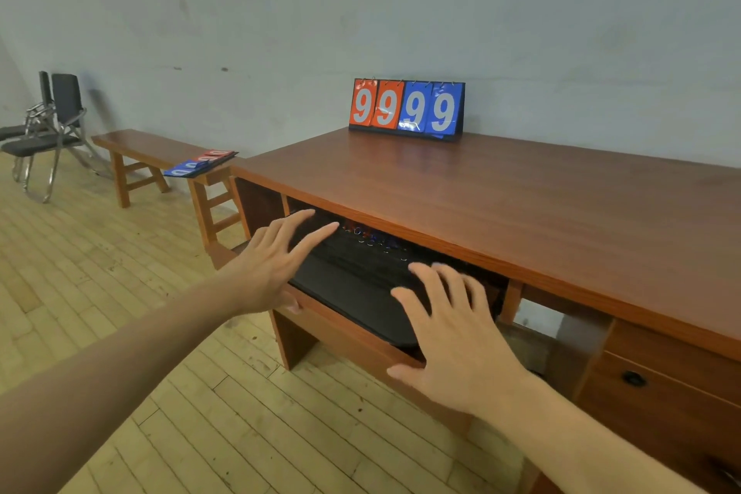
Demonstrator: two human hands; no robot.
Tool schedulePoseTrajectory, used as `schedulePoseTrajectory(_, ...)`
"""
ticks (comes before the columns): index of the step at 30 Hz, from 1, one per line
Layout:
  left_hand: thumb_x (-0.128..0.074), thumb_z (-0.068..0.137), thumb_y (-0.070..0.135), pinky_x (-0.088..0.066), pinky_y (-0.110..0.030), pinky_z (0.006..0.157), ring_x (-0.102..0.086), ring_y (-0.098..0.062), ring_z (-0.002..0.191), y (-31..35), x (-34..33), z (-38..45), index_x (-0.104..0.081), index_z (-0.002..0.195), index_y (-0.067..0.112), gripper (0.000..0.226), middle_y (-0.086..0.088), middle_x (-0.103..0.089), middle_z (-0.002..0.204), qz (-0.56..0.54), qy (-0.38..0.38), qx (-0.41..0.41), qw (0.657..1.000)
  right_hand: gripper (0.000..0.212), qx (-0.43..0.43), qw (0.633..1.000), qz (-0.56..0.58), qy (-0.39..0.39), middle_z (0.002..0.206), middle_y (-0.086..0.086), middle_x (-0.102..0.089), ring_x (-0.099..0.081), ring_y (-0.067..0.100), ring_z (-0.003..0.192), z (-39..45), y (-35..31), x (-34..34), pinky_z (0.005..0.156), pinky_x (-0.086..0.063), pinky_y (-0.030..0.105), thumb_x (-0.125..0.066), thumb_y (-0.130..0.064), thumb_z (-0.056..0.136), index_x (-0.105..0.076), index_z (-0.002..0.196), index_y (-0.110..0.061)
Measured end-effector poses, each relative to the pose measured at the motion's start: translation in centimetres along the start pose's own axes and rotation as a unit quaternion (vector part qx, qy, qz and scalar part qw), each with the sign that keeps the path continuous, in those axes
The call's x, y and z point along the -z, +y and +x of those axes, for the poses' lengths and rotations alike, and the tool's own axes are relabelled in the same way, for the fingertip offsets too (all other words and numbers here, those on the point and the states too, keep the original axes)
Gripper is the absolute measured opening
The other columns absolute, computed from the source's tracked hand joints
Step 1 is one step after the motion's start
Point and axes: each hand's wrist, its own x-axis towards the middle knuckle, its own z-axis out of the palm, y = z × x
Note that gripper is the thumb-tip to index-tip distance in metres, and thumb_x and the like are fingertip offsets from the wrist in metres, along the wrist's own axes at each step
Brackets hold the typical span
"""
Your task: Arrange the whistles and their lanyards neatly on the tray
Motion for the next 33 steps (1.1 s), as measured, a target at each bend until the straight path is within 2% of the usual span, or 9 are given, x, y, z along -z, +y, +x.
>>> schedulePoseTrajectory(5,-0.085,0.067,0.059,-0.008,-0.051,0.124,0.001,-0.034,0.155,2.6,0.0,3.4,0.028,0.154,0.04,0.143,-0.006,0.023,0.165,-0.031,0.012,-0.017,0.999,0.12,-0.06,0.996,-0.052,-0.03,0.167,0.016,0.007,0.004,0.047,0.151,1.6,3.0,0.2,0.113,-0.006,0.074,-0.059,-0.084,0.064,-0.014,0.16,-0.027)
schedulePoseTrajectory(8,-0.084,0.068,0.059,-0.003,-0.05,0.124,0.006,-0.033,0.156,3.6,-0.7,5.6,0.031,0.153,0.038,0.144,-0.006,0.026,0.165,-0.036,0.022,-0.035,0.998,0.126,-0.106,0.992,-0.062,-0.037,0.16,0.016,0.034,0.022,0.048,0.148,2.1,4.3,-0.1,0.112,0.007,0.074,-0.053,-0.085,0.071,0.019,0.156,-0.027)
schedulePoseTrajectory(11,-0.083,0.067,0.061,0.005,-0.05,0.122,0.014,-0.031,0.156,4.0,-1.5,7.6,0.034,0.152,0.035,0.147,-0.006,0.026,0.166,-0.039,0.031,-0.029,0.998,0.129,-0.141,0.986,-0.07,-0.05,0.159,0.018,0.034,0.022,0.046,0.148,2.2,6.0,0.0,0.115,0.007,0.07,-0.054,-0.083,0.074,0.031,0.152,-0.024)
schedulePoseTrajectory(16,-0.082,0.069,0.061,0.001,-0.062,0.123,0.015,-0.028,0.156,4.4,-3.3,10.2,0.032,0.153,0.033,0.145,-0.004,0.013,0.169,-0.059,0.047,-0.008,0.997,0.126,-0.171,0.981,-0.079,-0.041,0.167,0.017,0.008,0.003,0.04,0.154,2.5,7.7,0.6,0.121,-0.004,0.058,-0.063,-0.073,0.078,0.026,0.154,-0.024)
schedulePoseTrajectory(22,-0.09,0.054,0.059,-0.016,-0.066,0.118,-0.015,-0.035,0.152,5.8,-6.2,11.4,-0.017,0.157,0.025,0.131,-0.013,-0.02,0.16,-0.069,0.1,0.046,0.991,0.123,-0.182,0.97,-0.16,-0.023,0.167,0.02,-0.002,-0.006,0.04,0.153,2.5,7.1,-0.8,0.12,-0.01,0.058,-0.074,-0.042,0.085,0.024,0.155,-0.019)
schedulePoseTrajectory(26,-0.093,0.045,0.06,-0.02,-0.066,0.116,-0.027,-0.04,0.146,6.4,-7.0,12.1,-0.027,0.152,0.021,0.132,-0.018,-0.033,0.153,-0.069,0.133,0.063,0.987,0.128,-0.208,0.961,-0.179,-0.035,0.165,0.019,-0.011,-0.012,0.039,0.152,2.6,6.9,-1.3,0.119,-0.013,0.057,-0.081,-0.037,0.078,0.018,0.156,-0.02)
schedulePoseTrajectory(28,-0.092,0.045,0.062,-0.019,-0.066,0.117,-0.028,-0.04,0.145,6.2,-6.7,12.0,-0.026,0.152,0.022,0.132,-0.018,-0.033,0.154,-0.06,0.115,0.072,0.989,0.133,-0.223,0.957,-0.182,-0.042,0.162,0.02,-0.021,-0.021,0.04,0.149,2.8,6.7,-1.5,0.117,-0.016,0.058,-0.088,-0.04,0.068,0.005,0.159,-0.02)
schedulePoseTrajectory(30,-0.087,0.056,0.06,-0.016,-0.065,0.118,-0.021,-0.038,0.148,6.5,-5.7,11.7,-0.021,0.154,0.025,0.123,-0.016,-0.026,0.157,-0.065,0.099,0.082,0.99,0.133,-0.233,0.956,-0.176,-0.042,0.159,0.021,-0.03,-0.028,0.041,0.146,2.8,6.7,-1.7,0.115,-0.019,0.059,-0.092,-0.039,0.06,-0.008,0.16,-0.02)
schedulePoseTrajectory(33,-0.076,0.079,0.036,-0.011,-0.064,0.12,-0.009,-0.034,0.151,7.4,-3.0,11.2,-0.011,0.154,0.03,0.1,-0.012,-0.013,0.161,-0.103,0.044,0.097,0.989,0.114,-0.234,0.961,-0.138,-0.046,0.158,0.02,-0.035,-0.032,0.041,0.145,2.5,6.5,-0.2,0.115,-0.023,0.059,-0.085,-0.046,0.069,-0.019,0.159,-0.022)
